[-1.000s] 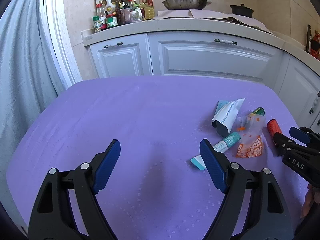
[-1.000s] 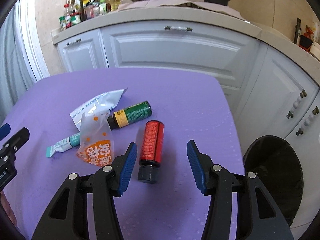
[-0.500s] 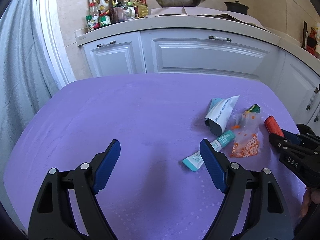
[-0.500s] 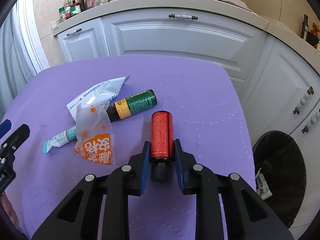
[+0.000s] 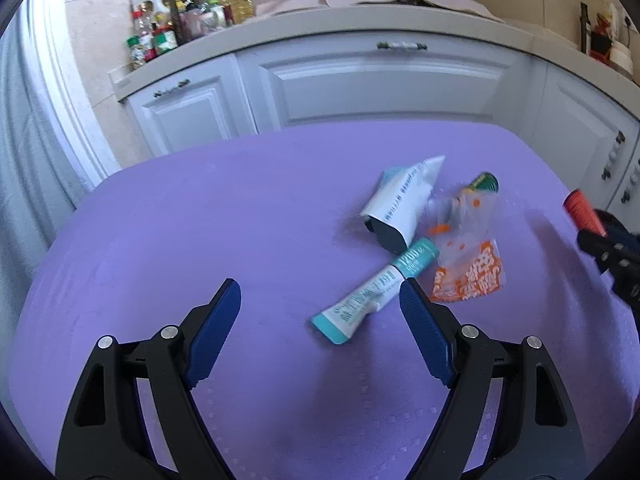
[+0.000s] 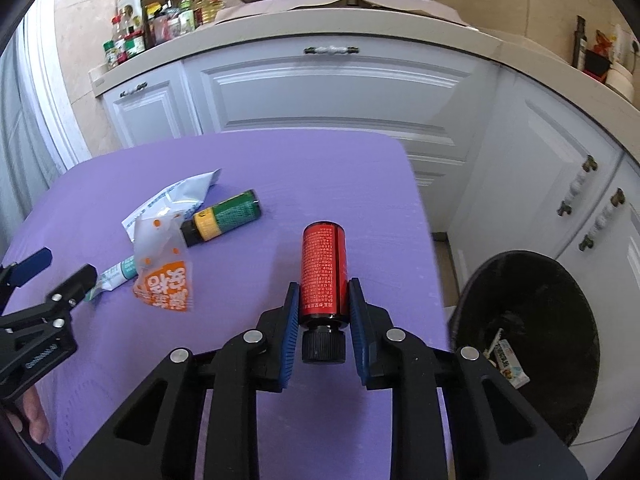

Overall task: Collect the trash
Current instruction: 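Close the left tool on the teal-white tube while the right tool holds the bottle, then carry the red bottle and teal-white tube over the bin with both tools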

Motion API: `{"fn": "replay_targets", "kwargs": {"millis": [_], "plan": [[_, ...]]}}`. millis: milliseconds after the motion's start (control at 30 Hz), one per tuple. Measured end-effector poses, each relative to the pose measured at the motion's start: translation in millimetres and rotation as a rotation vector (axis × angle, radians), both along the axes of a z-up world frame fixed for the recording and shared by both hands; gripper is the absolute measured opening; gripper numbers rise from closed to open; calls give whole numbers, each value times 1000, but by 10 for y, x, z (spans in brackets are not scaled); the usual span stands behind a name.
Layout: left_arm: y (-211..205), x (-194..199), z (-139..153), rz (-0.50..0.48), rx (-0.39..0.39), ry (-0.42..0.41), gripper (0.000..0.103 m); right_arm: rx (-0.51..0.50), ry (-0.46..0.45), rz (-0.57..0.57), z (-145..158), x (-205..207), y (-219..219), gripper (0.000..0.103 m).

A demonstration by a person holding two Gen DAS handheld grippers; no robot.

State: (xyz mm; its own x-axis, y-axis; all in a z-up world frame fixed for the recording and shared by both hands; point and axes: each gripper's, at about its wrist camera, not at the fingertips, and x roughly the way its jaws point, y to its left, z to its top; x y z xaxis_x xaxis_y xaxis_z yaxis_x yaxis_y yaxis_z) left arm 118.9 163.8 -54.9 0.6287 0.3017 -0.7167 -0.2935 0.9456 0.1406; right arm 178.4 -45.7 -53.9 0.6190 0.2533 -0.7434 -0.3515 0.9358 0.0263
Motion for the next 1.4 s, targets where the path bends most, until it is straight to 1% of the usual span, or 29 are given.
{"fn": "replay_targets", "kwargs": {"millis": [133,333,400,500,567,600,667,767,967,1133,1300,1400], "plan": [[-34,71,-101,-28,-4,45,80,5,-7,-26,21,5,-135,25],[-42,145,-157,-60,-24,76,80,12,-10,-46,21,13,-246,25],[-37,169,-176,-69,-36,89,78,14,-9,-50,16,13,-261,25],[-25,173,-169,-83,-61,83,67,16,-8,-56,4,7,-300,25],[-54,170,-162,-101,-65,81,52,17,-6,-58,0,-2,-308,25],[-78,172,-159,-113,-61,81,48,17,-6,-60,-2,-6,-314,25],[-131,161,-157,-134,-57,81,31,18,-6,-61,-4,-11,-333,25],[-214,146,-158,-158,-41,85,19,20,-7,-66,5,-17,-367,25],[-219,78,-146,-144,-49,78,16,25,-16,-76,32,-50,-446,25],[-223,-56,-81,-131,-55,53,13,29,-27,-84,69,-102,-471,25],[-274,-237,49,-118,-60,12,12,35,-45,-92,129,-169,-511,25],[-327,-340,185,-115,-61,-29,11,39,-62,-102,180,-217,-560,25]]}}
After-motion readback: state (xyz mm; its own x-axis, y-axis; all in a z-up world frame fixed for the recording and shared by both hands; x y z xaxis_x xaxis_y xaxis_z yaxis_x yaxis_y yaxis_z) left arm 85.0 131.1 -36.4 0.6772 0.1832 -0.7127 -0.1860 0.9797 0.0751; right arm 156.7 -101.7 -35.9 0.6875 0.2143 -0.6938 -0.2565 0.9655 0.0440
